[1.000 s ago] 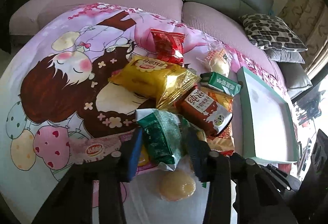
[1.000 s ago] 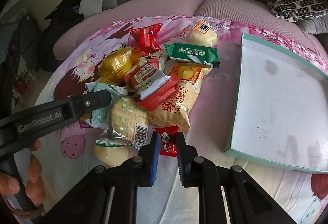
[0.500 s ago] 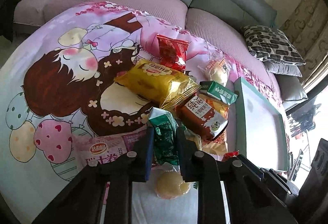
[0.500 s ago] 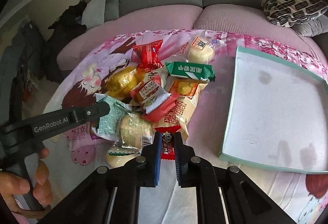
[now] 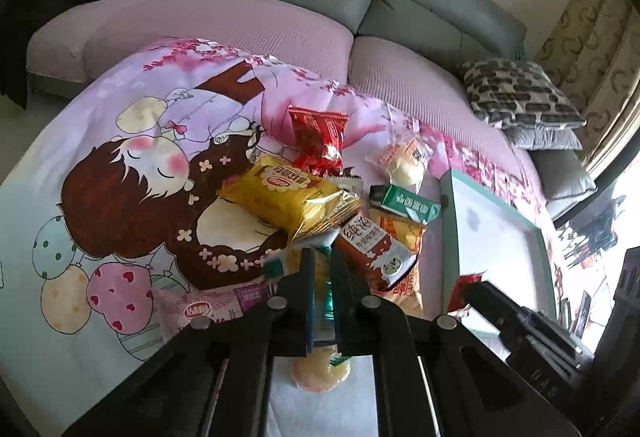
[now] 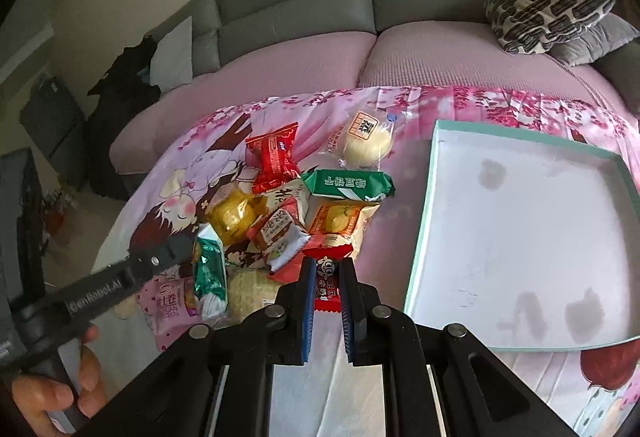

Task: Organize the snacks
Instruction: 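Grasp the small red candy with the right gripper while the left grasps the green-white snack bag, then carry the red candy with the right gripper while the left carries the snack bag to the tray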

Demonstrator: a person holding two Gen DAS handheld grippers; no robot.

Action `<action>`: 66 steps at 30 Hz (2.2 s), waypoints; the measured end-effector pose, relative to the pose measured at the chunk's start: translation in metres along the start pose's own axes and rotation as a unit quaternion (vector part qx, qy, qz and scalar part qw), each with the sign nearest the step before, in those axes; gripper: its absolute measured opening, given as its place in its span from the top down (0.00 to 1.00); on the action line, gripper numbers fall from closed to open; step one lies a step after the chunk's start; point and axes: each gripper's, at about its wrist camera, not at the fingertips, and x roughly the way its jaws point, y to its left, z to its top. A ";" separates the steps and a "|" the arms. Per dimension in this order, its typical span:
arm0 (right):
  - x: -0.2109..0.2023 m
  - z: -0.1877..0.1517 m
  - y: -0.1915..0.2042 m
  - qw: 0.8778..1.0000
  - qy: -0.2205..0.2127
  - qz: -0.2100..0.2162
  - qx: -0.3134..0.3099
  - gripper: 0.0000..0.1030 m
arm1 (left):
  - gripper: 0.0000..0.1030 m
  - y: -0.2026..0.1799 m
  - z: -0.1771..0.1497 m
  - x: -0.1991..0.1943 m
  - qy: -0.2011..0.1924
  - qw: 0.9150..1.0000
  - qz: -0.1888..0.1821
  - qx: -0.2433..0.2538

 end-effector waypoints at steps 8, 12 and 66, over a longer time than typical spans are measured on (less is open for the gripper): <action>0.014 -0.013 -0.003 1.000 0.023 0.002 0.004 0.88 | 0.84 -0.001 -0.012 0.017 0.026 0.999 0.013 0.017; 0.019 -0.019 -0.004 1.000 0.031 0.004 0.003 0.88 | 0.49 0.007 -0.015 0.018 0.030 0.999 0.038 0.012; -0.026 0.034 -0.052 0.994 -0.041 -0.028 0.097 0.88 | 0.50 -0.088 0.005 -0.006 -0.003 0.992 0.027 0.123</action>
